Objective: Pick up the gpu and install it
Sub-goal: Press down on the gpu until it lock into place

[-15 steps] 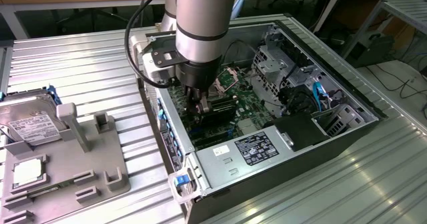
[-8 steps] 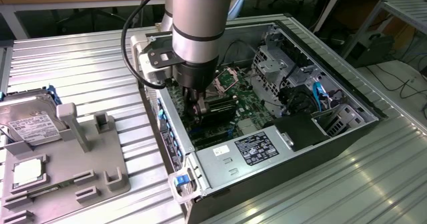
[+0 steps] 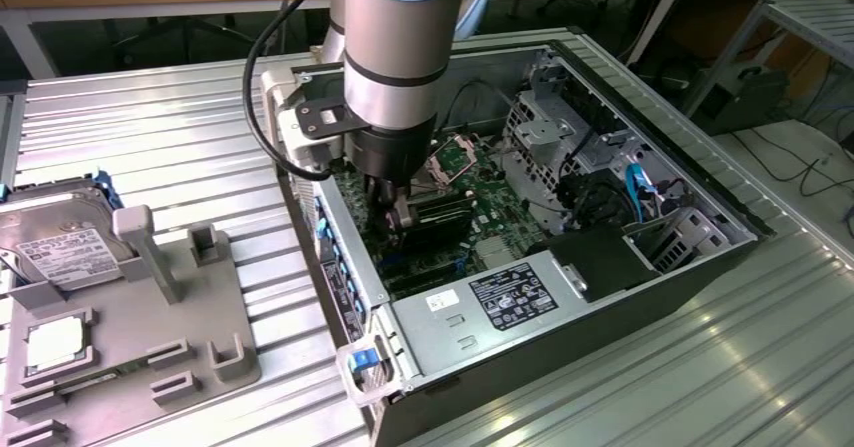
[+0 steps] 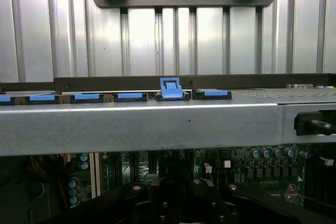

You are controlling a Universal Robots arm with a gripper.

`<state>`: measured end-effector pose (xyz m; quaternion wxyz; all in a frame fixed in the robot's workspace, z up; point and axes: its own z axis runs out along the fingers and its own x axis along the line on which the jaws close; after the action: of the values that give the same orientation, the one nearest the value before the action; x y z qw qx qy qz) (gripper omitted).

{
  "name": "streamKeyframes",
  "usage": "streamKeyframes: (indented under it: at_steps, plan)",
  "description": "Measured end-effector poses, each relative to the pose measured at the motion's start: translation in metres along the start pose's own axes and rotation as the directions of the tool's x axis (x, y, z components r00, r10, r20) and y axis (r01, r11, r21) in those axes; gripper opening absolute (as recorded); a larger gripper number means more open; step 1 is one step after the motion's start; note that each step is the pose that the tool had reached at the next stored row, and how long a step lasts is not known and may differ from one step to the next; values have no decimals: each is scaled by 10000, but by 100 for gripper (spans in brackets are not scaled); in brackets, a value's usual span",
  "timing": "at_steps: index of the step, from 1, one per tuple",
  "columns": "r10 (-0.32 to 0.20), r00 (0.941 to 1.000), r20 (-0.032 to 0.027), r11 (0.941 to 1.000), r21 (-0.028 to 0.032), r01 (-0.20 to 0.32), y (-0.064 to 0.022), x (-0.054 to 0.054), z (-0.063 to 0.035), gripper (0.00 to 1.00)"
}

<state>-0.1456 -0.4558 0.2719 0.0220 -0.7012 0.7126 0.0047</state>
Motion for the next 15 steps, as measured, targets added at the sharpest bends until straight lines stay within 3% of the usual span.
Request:
streamKeyframes:
  at_steps: [5,15]
  plan:
    - [0,10000,-1,10000,-1,0,-2,-3,-83,11]
    - [0,10000,-4,10000,-3,0,-4,-6,-155,11]
